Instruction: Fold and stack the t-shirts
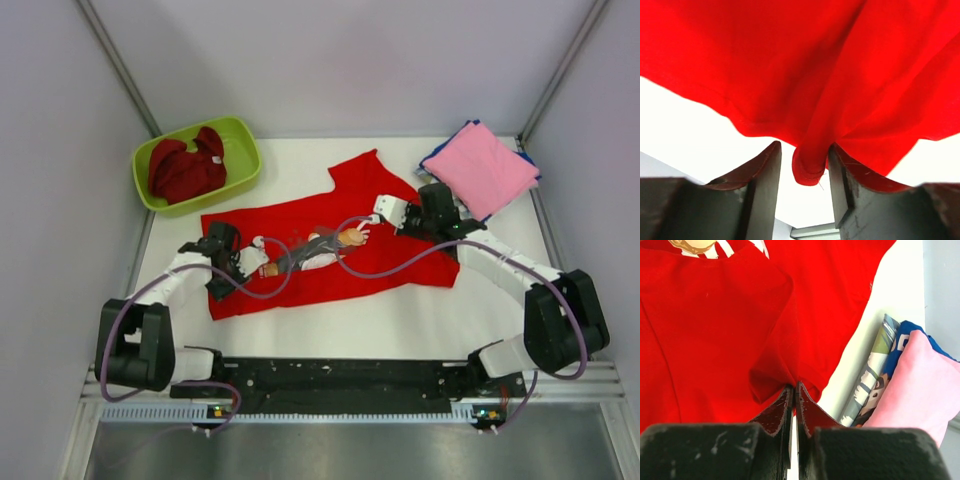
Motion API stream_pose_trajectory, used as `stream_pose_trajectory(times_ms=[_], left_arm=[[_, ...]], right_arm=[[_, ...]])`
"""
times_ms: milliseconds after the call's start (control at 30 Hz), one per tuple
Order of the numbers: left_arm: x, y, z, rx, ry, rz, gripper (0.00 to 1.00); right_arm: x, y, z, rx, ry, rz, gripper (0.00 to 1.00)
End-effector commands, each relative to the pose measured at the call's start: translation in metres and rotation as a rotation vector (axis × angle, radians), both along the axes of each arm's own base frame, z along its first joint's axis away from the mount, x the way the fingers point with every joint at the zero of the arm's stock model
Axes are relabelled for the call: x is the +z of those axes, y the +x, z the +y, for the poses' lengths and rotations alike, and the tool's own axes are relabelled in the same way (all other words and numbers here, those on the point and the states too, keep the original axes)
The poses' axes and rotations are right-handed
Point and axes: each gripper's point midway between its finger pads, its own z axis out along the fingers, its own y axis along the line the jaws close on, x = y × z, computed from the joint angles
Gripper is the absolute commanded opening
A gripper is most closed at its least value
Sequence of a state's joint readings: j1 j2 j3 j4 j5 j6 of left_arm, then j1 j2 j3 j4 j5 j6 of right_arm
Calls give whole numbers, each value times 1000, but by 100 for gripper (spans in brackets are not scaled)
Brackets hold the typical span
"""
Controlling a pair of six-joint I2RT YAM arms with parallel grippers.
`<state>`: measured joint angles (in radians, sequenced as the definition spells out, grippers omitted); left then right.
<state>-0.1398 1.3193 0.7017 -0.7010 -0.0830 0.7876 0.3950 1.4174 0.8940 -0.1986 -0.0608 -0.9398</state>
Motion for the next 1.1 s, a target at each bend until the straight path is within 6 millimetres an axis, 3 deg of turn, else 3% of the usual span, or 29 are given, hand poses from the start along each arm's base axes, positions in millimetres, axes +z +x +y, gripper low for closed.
stream_pose_trajectory(times_ms=[0, 133, 300, 567, 767, 933, 1000, 1067], left_arm=[[20, 37, 17, 50, 92, -146, 49], [33, 60, 25, 103, 138, -233, 54], [41, 74, 27, 138, 140, -252, 58], [28, 41, -16, -54, -104, -92, 58], [11, 48, 0, -19, -22, -64, 58], [-6, 46, 4, -4, -9, -15, 49], [-11, 43, 3, -8, -16, 0, 41], [-13, 41, 3, -4, -18, 3, 27]], right_arm=[[17, 17, 7, 18, 36, -65, 0], [13, 16, 8, 20, 40, -55, 0], [14, 17, 7, 13, 39, -55, 0], [13, 17, 8, 20, 40, -53, 0], [8, 19, 5, 15, 19, -50, 0], [8, 24, 1, 13, -22, -64, 0], [11, 27, 1, 24, -36, -76, 0], [15, 30, 2, 43, -51, -91, 0]])
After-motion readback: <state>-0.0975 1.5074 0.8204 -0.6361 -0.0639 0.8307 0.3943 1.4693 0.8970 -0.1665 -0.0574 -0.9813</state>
